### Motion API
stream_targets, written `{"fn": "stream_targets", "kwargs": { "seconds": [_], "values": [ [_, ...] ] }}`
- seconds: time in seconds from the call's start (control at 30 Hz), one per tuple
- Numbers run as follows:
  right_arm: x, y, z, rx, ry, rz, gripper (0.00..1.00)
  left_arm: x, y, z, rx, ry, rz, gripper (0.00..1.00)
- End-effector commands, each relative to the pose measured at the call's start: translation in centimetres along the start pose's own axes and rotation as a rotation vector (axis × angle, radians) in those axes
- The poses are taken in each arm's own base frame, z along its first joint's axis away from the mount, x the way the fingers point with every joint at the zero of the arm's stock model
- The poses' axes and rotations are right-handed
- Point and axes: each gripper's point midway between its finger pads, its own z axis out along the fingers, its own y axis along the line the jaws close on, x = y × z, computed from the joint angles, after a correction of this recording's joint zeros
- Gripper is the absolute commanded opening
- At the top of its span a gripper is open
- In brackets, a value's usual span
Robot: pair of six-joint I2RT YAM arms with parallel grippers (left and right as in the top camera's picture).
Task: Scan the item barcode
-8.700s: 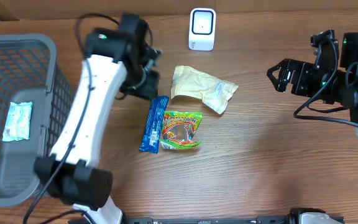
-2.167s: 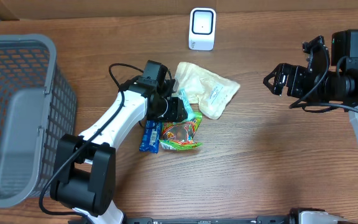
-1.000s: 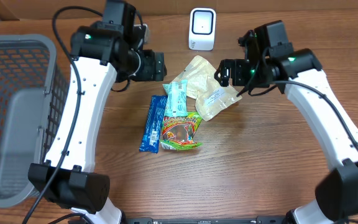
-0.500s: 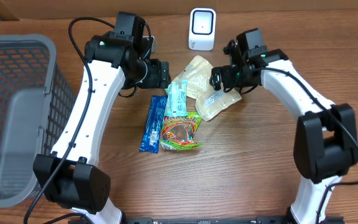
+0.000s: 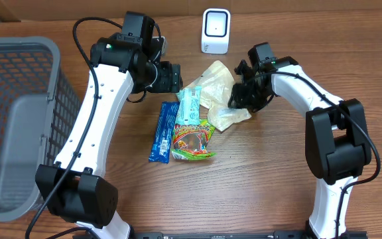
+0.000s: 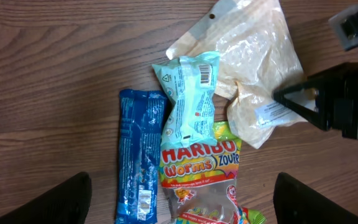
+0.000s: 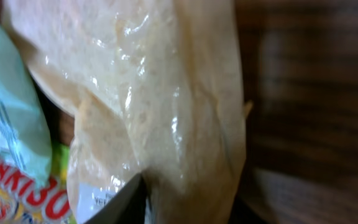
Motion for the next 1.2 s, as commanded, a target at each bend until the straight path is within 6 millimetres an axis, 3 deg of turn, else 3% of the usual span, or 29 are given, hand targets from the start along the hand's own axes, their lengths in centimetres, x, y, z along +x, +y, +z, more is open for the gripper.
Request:
{"fn": "stream_targets", "kwargs": {
  "seconds": [0.0,0.07,0.23,0.4,0.63,0.8,0.9,1.07,1.17],
  "values": [
    [0.9,0.3,-0.4,-0.012,0.045,0.049,0.19,0.4,-0.7,0.3,0.016,0.014,0.001,0.85],
    [1.7,0.2,-0.5,-0.006,0.077,0.067,0.04,0.5,-1.0,0.3,0.018,0.015,0.009,0.85],
    [2.3,0.3,-1.6,-0.002,0.088,0.101,0.04,0.6,-1.3,0.4,0.02,0.018,0.016,0.86],
    [1.7,0.7,-5.1,0.055,0.011,0.132,0.04,0.8,-1.9,0.4,0.033,0.023,0.026,0.93],
    [1.4,-2.1,-12.7,0.383,-0.206,0.256,0.04,0.9,-2.2,0.4,0.048,0.027,0.027,0.94],
    [3.5,-5.6,-16.8,0.79,-0.328,0.403,0.04,0.9,-2.1,0.4,0.044,0.025,0.027,0.94],
    [4.6,-5.9,-17.3,0.943,-0.377,0.418,0.04,0.9,-2.1,0.4,0.044,0.025,0.027,0.95],
    [6.4,-4.0,-15.8,1.093,-0.427,0.356,0.04,0.7,-2.0,0.4,0.039,0.018,0.036,0.98],
    [6.8,-3.0,-13.2,1.118,-0.397,0.312,0.04,0.6,-1.9,0.4,0.03,0.013,0.036,1.0]
  ]
}}
